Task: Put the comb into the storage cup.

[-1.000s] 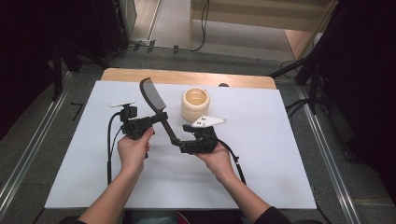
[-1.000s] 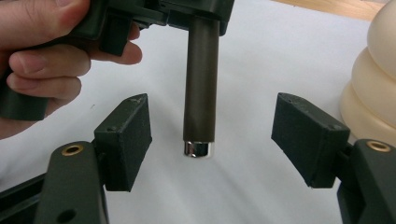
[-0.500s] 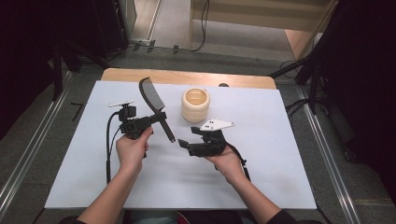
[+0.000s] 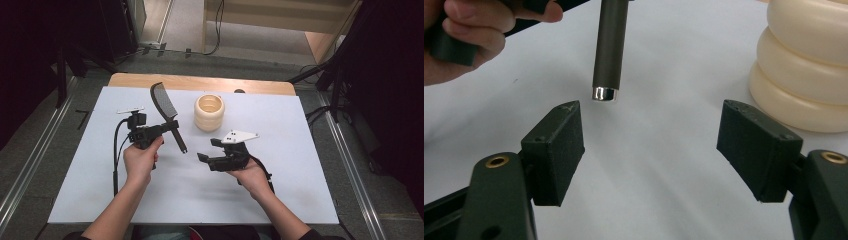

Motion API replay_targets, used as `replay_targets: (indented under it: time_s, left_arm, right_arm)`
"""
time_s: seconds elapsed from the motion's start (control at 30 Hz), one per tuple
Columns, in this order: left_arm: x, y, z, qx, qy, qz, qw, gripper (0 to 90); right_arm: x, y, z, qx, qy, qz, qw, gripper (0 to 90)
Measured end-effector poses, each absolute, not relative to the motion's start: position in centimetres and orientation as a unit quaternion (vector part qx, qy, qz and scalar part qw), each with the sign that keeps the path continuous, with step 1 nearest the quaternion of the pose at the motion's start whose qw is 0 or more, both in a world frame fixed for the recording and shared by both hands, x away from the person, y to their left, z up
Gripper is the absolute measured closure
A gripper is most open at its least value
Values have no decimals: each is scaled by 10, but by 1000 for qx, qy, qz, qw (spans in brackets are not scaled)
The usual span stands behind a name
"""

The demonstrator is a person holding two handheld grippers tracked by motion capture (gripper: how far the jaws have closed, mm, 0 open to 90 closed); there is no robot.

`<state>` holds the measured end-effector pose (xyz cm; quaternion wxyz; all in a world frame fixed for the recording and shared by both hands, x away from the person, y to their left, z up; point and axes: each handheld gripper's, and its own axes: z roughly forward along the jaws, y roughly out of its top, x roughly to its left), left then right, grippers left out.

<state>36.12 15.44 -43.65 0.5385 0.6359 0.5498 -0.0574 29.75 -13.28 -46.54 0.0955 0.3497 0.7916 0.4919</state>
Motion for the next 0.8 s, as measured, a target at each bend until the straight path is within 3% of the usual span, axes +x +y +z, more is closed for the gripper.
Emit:
replay_targets:
  time_s: [0.8]
  left_arm:
    - [361, 151, -436, 641, 528, -67, 553, 728]
  right_arm:
    - [272, -179, -472, 345, 804, 476, 94, 249]
